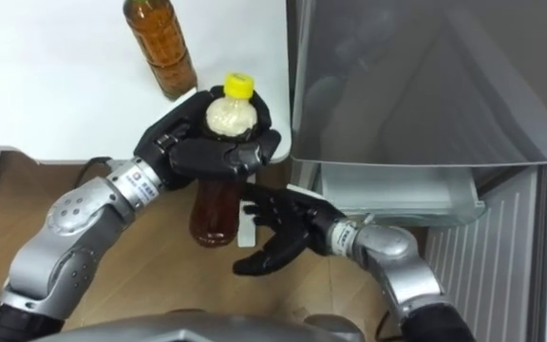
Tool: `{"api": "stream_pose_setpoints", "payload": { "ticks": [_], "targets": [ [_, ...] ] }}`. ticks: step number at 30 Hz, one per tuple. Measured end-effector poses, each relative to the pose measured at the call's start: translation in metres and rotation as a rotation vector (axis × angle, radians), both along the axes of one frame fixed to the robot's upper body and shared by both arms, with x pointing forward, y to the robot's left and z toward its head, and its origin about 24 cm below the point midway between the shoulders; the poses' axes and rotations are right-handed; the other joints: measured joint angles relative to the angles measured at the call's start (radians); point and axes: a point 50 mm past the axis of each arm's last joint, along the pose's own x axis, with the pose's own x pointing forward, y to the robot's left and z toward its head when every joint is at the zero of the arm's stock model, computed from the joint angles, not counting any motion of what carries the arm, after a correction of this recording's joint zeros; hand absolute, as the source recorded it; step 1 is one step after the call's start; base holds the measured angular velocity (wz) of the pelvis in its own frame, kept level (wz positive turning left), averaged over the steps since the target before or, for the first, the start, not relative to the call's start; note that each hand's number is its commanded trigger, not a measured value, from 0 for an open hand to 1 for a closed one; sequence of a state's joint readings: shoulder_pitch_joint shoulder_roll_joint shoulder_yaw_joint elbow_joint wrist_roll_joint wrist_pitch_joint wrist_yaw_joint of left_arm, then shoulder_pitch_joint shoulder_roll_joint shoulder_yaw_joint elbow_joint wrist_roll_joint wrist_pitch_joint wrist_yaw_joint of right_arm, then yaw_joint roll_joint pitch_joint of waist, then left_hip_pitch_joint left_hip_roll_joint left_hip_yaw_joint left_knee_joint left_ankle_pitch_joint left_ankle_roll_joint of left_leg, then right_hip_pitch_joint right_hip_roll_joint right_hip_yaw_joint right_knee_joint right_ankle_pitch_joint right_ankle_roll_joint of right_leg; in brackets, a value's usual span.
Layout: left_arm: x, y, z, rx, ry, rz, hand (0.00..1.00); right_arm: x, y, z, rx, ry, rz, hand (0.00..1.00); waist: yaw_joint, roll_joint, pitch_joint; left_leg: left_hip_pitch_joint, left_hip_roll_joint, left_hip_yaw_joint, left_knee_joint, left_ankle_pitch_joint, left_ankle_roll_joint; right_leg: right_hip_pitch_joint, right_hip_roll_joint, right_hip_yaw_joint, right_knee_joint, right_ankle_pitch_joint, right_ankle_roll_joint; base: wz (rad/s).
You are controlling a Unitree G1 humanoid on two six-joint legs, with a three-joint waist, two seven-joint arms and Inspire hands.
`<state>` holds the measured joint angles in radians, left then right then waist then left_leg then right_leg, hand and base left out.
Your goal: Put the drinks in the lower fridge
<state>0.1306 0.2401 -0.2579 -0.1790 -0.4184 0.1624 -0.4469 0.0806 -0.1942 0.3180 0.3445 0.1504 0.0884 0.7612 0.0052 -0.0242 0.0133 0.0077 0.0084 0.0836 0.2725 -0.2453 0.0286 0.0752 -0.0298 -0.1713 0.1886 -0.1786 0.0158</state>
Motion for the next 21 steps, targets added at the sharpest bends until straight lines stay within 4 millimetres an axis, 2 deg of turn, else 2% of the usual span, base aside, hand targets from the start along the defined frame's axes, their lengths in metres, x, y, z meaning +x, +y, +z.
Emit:
{"api": "stream_pose_setpoints", "payload": {
  "ticks": [7,12,21],
  "targets": [
    [-0.001,0.0,0.0,0.016,-0.02,-0.03,1.0,-0.002,0.007,0.007,0.174,0.037,0.023,0.0,0.006,-0.009,0.0002,-0.005,-0.001,-0.005,0.004,0.003,0.004,-0.001,-0.006,-0.01,0.002,0.0,0.0,0.03],
    [-0.005,-0.009,-0.003,0.009,-0.009,-0.077,1.0,-0.004,0.016,0.012,0.284,0.056,0.046,0.0,0.005,-0.016,0.0004,-0.004,-0.003,-0.005,0.001,0.003,0.006,-0.001,-0.007,-0.008,0.002,0.0,0.0,0.0],
    [-0.009,-0.015,-0.004,-0.003,-0.002,-0.142,1.0,-0.007,0.022,0.014,0.381,0.114,0.014,0.0,0.02,-0.009,0.0025,-0.017,-0.001,-0.004,0.003,0.003,0.005,-0.009,-0.005,-0.009,0.0,0.0,0.0,0.0]
  ]
}}
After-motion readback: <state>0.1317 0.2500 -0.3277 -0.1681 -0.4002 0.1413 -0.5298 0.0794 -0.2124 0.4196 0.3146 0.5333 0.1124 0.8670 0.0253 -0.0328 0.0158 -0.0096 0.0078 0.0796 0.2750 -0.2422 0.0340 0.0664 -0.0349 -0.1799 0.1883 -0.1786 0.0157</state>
